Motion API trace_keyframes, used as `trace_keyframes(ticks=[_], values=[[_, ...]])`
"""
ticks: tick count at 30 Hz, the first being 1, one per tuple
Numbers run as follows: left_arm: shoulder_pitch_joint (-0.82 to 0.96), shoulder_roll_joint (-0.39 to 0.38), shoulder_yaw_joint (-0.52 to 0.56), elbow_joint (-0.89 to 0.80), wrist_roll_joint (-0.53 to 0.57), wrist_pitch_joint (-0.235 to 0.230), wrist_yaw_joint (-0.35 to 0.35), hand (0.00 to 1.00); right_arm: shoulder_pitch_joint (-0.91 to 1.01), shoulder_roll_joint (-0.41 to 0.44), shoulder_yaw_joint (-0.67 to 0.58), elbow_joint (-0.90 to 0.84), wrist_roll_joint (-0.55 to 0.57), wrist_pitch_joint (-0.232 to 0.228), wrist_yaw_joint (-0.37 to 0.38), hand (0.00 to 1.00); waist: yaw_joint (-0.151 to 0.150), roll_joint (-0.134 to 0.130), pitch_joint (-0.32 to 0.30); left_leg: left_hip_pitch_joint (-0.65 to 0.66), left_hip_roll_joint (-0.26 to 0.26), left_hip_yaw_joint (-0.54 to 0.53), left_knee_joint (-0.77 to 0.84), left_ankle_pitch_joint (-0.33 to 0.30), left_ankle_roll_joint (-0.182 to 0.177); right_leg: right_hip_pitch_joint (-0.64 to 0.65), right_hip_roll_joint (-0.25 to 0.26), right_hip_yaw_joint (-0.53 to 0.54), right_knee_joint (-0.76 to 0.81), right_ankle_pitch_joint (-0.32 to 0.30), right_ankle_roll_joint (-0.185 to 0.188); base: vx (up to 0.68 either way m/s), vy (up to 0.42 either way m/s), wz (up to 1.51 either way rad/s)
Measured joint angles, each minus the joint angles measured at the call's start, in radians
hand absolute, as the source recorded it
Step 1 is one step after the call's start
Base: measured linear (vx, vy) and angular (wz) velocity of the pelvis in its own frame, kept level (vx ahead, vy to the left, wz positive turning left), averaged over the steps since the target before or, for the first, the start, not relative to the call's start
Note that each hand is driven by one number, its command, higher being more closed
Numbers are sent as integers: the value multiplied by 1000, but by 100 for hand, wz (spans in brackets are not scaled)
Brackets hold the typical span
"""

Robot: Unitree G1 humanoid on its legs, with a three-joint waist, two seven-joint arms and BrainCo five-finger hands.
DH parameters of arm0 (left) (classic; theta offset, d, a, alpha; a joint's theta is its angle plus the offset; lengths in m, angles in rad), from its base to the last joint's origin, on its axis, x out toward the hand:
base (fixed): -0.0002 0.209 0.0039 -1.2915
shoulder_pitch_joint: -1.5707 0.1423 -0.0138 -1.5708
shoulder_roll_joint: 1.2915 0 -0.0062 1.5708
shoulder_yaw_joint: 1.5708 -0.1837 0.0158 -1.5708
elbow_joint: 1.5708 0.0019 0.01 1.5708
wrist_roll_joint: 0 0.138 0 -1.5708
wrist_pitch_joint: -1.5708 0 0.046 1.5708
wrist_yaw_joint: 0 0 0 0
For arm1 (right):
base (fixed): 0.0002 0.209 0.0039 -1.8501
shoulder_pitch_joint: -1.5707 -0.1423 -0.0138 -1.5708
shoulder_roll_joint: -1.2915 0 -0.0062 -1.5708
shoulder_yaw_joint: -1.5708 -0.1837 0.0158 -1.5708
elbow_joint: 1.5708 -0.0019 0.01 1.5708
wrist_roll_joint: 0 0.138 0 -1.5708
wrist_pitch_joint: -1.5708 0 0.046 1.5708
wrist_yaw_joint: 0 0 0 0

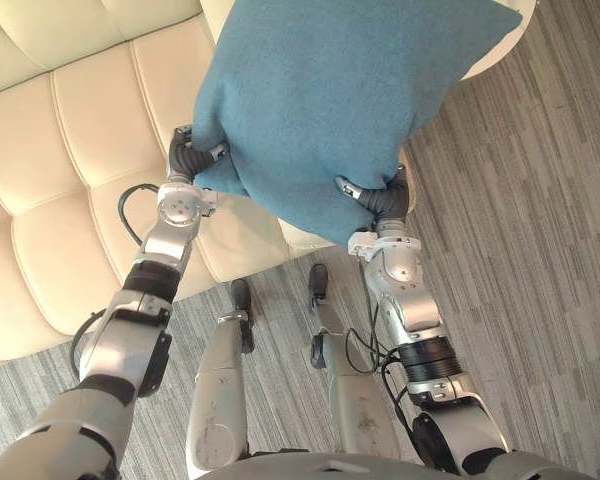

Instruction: Pick up cushions and gather them together orderly.

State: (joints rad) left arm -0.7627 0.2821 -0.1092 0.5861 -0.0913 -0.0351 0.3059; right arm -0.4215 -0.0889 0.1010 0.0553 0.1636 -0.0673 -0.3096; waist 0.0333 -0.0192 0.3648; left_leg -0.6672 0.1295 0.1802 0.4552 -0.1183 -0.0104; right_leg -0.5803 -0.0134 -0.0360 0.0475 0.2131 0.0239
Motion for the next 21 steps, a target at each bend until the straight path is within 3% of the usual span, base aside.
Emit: trace_keyframes(ticks=[5,11,15,21], values=[[279,-101,31,-227,-58,-20,20,100,146,27,-4,-28,6,-1,6,100,1,0,-2,127,7,20,-22,-22,-11,111,6,10,-2,-29,-5,58,-56,-6],[590,-215,33,-466,-62,-24,15,100,345,42,-4,-131,-13,-1,67,100,-1,1,-28,252,1,18,-75,-34,-26,218,7,-8,0,-69,-8,57,-58,7],[751,-252,24,-548,-61,-24,-10,100,455,47,-2,-135,-48,-1,114,100,-6,10,-144,350,-34,-11,-198,16,-32,293,-11,-35,-39,-86,-8,103,-56,26],[916,-264,20,-673,-61,-25,-49,100,547,66,2,-205,-93,-1,160,100,-9,33,-212,510,-64,-63,-341,71,-39,428,-25,-89,-77,-109,-5,78,-17,30]])
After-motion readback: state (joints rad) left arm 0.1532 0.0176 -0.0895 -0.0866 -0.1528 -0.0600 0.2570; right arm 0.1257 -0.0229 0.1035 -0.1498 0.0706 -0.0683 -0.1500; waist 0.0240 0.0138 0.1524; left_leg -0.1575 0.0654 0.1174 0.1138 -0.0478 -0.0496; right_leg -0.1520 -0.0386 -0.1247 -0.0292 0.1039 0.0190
